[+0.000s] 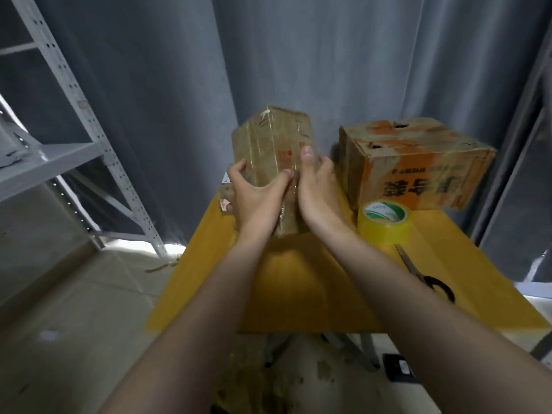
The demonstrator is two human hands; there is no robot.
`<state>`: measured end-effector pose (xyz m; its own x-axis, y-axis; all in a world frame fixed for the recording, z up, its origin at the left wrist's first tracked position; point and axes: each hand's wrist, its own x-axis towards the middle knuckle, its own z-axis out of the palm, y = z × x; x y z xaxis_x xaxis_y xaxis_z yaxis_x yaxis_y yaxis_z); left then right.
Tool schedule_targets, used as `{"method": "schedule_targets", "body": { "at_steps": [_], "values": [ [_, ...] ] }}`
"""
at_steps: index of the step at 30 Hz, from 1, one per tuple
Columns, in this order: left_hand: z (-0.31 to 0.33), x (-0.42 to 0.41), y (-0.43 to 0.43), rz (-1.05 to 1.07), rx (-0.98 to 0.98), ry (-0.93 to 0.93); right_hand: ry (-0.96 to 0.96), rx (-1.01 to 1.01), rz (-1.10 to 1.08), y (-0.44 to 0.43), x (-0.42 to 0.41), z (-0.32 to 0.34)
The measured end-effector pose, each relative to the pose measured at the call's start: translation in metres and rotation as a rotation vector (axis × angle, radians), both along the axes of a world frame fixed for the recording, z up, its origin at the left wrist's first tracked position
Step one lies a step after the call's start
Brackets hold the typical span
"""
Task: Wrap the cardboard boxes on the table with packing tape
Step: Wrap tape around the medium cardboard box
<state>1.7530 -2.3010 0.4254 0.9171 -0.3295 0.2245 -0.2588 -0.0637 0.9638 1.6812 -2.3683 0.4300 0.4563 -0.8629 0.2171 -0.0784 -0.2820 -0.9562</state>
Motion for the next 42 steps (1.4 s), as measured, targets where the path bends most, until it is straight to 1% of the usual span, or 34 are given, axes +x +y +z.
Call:
{"method": "schedule_targets", "body": {
  "at_steps": [4,8,15,18,22,26,30,32,36,40,42],
  "values": [
    [-0.011,0.002,-0.017,0.065,-0.03,0.071,0.163,-0.218,-0.124,0.01,0.019,-0.012],
    [-0.017,0.008,-0.022,0.033,-0.151,0.207,0.162,-0.39,-0.19,0.006,0.026,-0.013],
    [-0.026,0.007,-0.02,0.002,-0.162,0.224,0.131,-0.447,-0.22,-0.016,0.024,-0.025],
    [-0.03,0.006,-0.019,-0.052,-0.174,0.216,0.063,-0.494,-0.264,-0.031,0.015,-0.03],
    [-0.033,0.004,-0.021,-0.101,-0.125,0.171,-0.067,-0.44,-0.257,-0.052,0.005,-0.034],
    [-0.033,0.006,-0.019,-0.185,-0.13,0.138,-0.166,-0.276,-0.302,-0.067,-0.001,-0.041],
    [-0.032,0.009,-0.017,-0.218,-0.152,0.098,-0.252,-0.16,-0.333,-0.073,-0.004,-0.039],
    [-0.03,0.013,-0.013,-0.234,-0.164,0.105,-0.277,-0.137,-0.317,-0.072,-0.005,-0.036],
    [-0.026,0.02,-0.004,-0.33,-0.235,0.191,-0.353,-0.052,-0.225,-0.066,-0.007,-0.037],
    [-0.024,0.027,0.0,-0.432,-0.266,0.192,-0.292,-0.022,-0.153,-0.062,-0.008,-0.03],
    [-0.024,0.03,0.002,-0.443,-0.301,0.224,-0.163,0.046,-0.067,-0.062,-0.008,-0.023]
  ]
}}
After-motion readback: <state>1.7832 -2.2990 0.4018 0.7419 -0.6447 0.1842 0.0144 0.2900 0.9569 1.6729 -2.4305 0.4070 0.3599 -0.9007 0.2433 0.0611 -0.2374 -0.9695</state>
